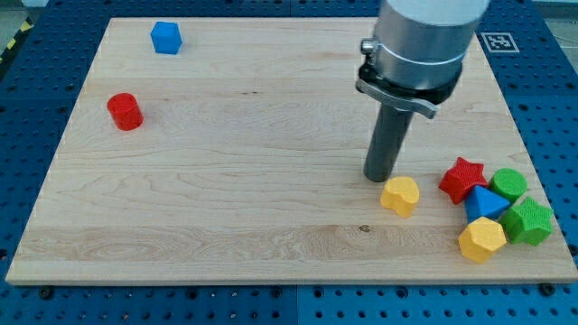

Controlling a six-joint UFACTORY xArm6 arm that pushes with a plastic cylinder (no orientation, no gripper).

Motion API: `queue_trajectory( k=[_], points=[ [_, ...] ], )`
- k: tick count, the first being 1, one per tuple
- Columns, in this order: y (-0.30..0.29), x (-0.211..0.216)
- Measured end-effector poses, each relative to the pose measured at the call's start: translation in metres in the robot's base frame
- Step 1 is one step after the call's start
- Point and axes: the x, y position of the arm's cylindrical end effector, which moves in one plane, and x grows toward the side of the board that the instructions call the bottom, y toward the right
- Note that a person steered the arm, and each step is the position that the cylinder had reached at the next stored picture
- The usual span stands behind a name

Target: Move the blue cube to the middle of the board

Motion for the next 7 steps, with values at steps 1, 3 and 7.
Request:
queue_trajectory(
  k=[1,3,7],
  points=[
    [0.002,0.012],
    [0.029,0.03],
    [0.021,0.007]
  ],
)
